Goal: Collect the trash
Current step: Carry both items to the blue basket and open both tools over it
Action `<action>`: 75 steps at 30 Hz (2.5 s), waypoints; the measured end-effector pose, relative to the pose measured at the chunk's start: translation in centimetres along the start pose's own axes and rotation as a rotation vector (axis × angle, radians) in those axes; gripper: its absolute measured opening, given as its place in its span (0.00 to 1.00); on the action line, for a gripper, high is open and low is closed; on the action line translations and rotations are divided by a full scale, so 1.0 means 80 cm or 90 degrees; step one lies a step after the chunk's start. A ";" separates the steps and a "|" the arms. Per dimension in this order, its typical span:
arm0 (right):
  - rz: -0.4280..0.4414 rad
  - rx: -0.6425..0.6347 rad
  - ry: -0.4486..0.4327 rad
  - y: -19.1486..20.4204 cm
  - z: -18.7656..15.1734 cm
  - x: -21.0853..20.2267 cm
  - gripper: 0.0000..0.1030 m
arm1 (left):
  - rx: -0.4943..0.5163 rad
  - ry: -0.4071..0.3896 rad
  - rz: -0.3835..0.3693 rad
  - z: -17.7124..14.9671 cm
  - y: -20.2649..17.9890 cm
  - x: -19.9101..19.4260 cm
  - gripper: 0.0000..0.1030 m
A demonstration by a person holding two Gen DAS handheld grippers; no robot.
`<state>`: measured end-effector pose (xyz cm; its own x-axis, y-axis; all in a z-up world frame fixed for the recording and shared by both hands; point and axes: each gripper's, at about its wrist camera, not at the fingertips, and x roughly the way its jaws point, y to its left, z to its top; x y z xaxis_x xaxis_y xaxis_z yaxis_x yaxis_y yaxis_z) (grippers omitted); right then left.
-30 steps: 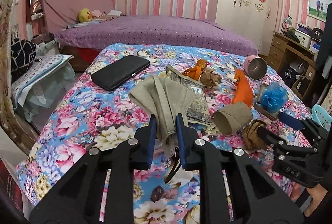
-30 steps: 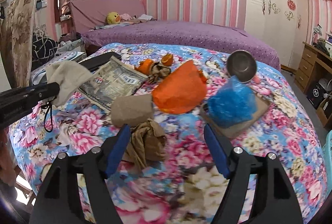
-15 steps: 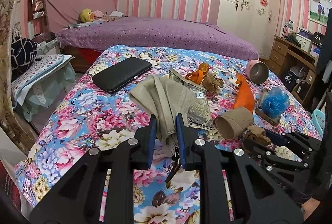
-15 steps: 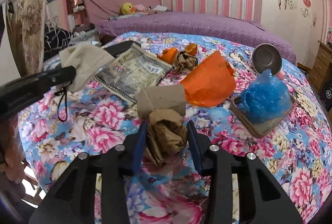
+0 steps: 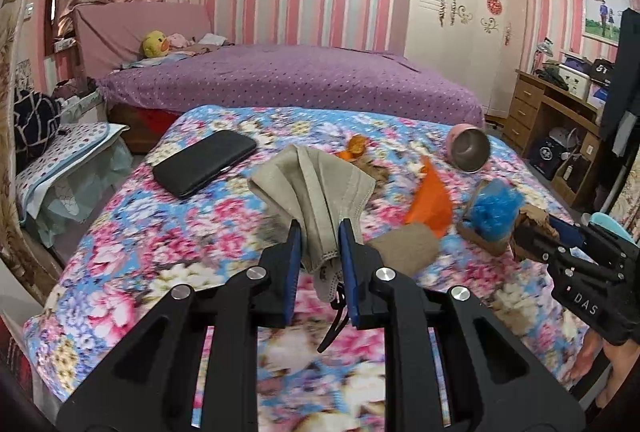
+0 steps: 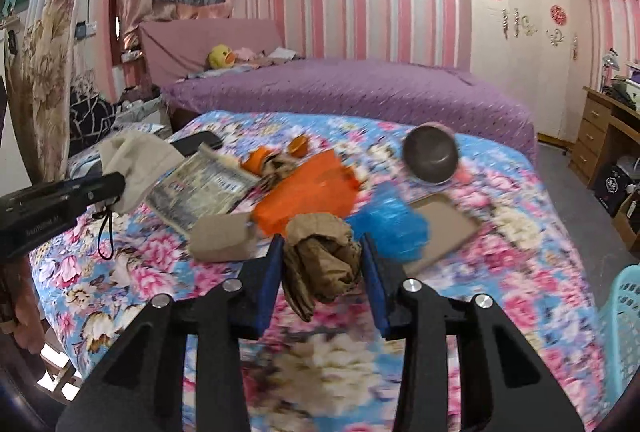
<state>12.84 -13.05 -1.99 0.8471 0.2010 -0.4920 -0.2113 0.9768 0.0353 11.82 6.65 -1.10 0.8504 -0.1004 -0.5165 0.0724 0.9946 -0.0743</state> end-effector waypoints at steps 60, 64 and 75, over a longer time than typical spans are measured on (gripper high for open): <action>-0.326 0.175 0.013 -0.502 -0.121 -0.213 0.38 | 0.182 0.087 -0.311 -0.070 -0.584 0.044 0.61; -0.323 0.189 -0.001 -0.500 -0.121 -0.217 0.38 | 0.173 0.054 -0.264 -0.059 -0.560 0.047 0.84; -0.322 0.189 0.003 -0.479 -0.114 -0.198 0.46 | 0.158 0.008 -0.183 -0.029 -0.499 0.052 0.95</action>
<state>3.07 -54.32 -3.50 0.8045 -0.2954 -0.5153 0.3648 0.9304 0.0360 11.28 -33.57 -2.29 0.7706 -0.3756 -0.5148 0.4332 0.9013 -0.0091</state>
